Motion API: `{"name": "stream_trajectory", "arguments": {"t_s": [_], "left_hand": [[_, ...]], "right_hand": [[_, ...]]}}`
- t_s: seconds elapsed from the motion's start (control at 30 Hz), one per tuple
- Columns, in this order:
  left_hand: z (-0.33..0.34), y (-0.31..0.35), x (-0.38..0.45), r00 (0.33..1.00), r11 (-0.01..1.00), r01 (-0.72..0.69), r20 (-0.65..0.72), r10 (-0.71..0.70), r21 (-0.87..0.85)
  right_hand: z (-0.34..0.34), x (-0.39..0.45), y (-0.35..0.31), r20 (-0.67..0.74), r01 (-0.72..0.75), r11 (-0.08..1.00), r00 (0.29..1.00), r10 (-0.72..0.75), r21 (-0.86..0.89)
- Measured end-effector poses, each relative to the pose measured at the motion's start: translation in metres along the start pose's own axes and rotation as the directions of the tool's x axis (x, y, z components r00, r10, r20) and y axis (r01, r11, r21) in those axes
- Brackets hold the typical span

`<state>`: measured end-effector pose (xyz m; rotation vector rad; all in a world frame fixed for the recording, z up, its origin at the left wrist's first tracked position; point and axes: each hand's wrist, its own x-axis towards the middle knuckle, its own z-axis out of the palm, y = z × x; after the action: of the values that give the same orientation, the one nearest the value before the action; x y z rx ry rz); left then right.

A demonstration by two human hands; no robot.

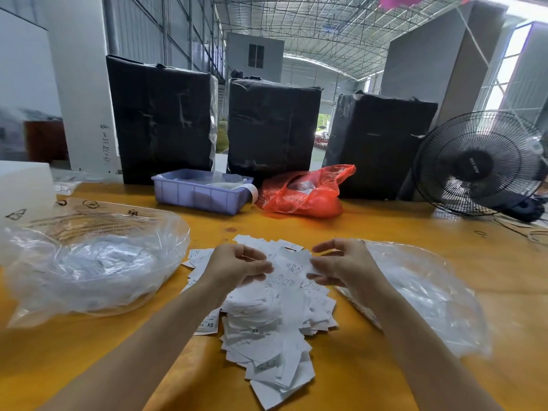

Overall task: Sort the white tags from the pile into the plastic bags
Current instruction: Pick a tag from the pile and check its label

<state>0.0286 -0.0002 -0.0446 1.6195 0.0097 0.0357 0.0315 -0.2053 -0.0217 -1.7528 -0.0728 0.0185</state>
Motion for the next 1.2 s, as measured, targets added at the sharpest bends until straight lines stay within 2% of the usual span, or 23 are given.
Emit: {"name": "stream_trajectory", "arguments": {"t_s": [0.03, 0.07, 0.3, 0.43, 0.53, 0.63, 0.73, 0.9, 1.03, 1.2], "left_hand": [[0.0, 0.001, 0.0, 1.0, 1.0, 0.01, 0.002, -0.01, -0.007], [0.001, 0.001, 0.0, 1.0, 1.0, 0.018, 0.004, -0.018, -0.013], [0.006, 0.006, -0.001, 0.998, 0.995, 0.055, 0.005, -0.055, -0.088], [0.007, 0.007, -0.002, 0.997, 0.991, 0.073, 0.02, -0.071, -0.108], [0.008, 0.008, -0.003, 0.996, 0.99, 0.077, 0.058, -0.07, -0.122], [0.009, 0.01, -0.006, 0.993, 0.989, 0.068, 0.102, -0.055, -0.131], [0.01, 0.011, -0.008, 0.994, 0.985, 0.063, 0.103, -0.047, -0.163], [0.012, 0.012, -0.009, 0.997, 0.979, 0.04, 0.077, -0.025, -0.201], [0.012, 0.011, -0.008, 0.998, 0.988, 0.037, 0.063, -0.028, -0.153], [0.011, 0.012, -0.008, 0.996, 0.99, 0.04, 0.087, -0.029, -0.134]], "right_hand": [[0.001, -0.001, -0.001, 0.06, -0.044, 0.982, 0.998, 0.034, 0.181], [0.003, -0.002, -0.001, 0.1, -0.081, 0.958, 0.993, 0.055, 0.275], [0.01, -0.004, -0.005, 0.13, -0.077, 0.915, 0.991, 0.028, 0.395], [0.012, -0.006, -0.006, 0.116, -0.038, 0.931, 0.993, -0.004, 0.362], [0.012, -0.005, -0.004, 0.077, 0.046, 0.97, 0.995, -0.066, 0.237], [0.012, -0.005, -0.002, 0.062, 0.106, 0.974, 0.991, -0.12, 0.198], [0.012, -0.003, -0.003, 0.03, 0.131, 0.968, 0.99, -0.14, 0.215], [0.01, 0.0, -0.003, -0.006, 0.174, 0.914, 0.983, -0.185, 0.367], [0.015, -0.002, -0.001, -0.027, 0.272, 0.947, 0.962, -0.272, 0.173], [0.019, -0.002, -0.002, -0.019, 0.382, 0.923, 0.924, -0.382, 0.037]]}}
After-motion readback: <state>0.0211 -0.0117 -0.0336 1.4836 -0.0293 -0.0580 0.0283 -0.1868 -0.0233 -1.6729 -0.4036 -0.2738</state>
